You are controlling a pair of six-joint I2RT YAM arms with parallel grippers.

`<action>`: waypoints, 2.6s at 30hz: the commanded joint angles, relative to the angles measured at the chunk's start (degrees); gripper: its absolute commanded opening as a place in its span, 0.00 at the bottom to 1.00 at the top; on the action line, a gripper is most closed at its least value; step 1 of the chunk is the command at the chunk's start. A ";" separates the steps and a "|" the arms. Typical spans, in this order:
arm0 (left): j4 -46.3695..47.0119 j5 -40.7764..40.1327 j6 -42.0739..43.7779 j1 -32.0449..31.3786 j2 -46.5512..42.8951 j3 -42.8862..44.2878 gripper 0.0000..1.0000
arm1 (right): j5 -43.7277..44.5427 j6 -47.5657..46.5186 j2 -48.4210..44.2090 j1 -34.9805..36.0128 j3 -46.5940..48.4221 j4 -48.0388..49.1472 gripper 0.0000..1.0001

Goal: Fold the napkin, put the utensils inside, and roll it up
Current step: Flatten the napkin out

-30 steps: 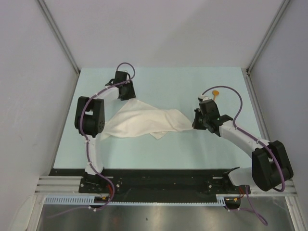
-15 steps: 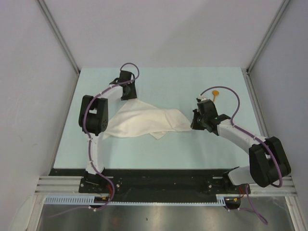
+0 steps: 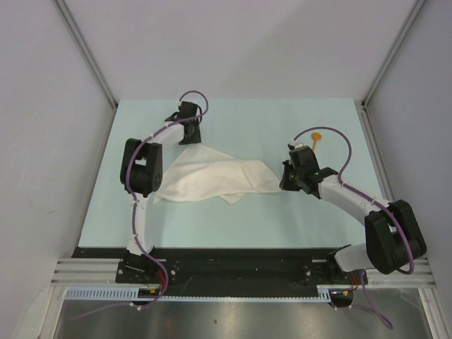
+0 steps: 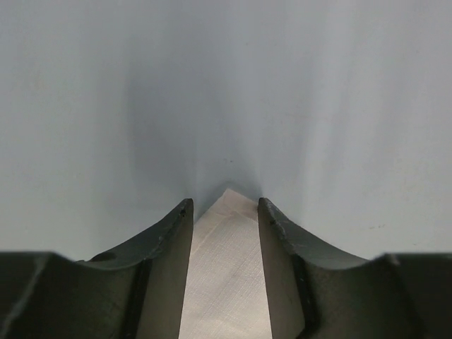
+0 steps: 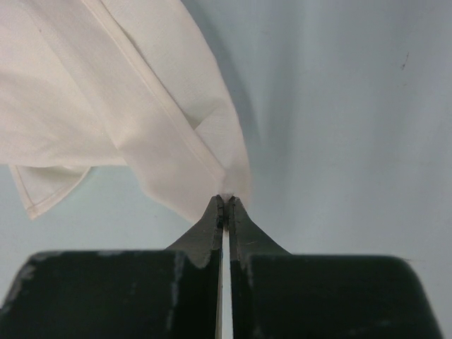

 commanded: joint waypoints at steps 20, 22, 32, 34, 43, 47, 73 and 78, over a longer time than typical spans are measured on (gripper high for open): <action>5.78 -2.43 1.43 -0.42 -22.92 -9.01 0.00 | 8.36 -6.35 -5.87 0.10 14.72 -4.27 0.00; 8.15 -3.50 1.69 -0.42 -31.53 -11.99 0.00 | 10.81 -8.10 -7.10 0.27 17.71 -5.76 0.00; 14.31 -9.82 4.68 -0.42 -67.39 -21.85 0.00 | 17.24 -18.46 -21.33 4.58 29.67 -1.20 0.00; 14.05 -11.23 5.56 -0.42 -74.75 -22.03 0.00 | 18.03 -20.41 -24.06 6.59 32.30 -0.41 0.00; 3.87 -13.26 9.96 -0.42 -87.98 -12.99 0.00 | 16.19 -26.22 -29.78 11.96 43.63 0.03 0.00; 1.75 -12.12 8.82 -0.42 -89.30 -10.34 0.00 | 14.78 -25.95 -29.17 12.05 47.34 0.20 0.00; 17.12 2.84 12.07 10.48 -20.17 -2.39 0.74 | 4.42 -24.20 46.27 -10.71 65.29 21.69 0.60; 8.34 1.60 9.96 10.13 -17.04 9.96 0.82 | 0.01 -22.61 50.65 -11.41 75.21 11.20 0.94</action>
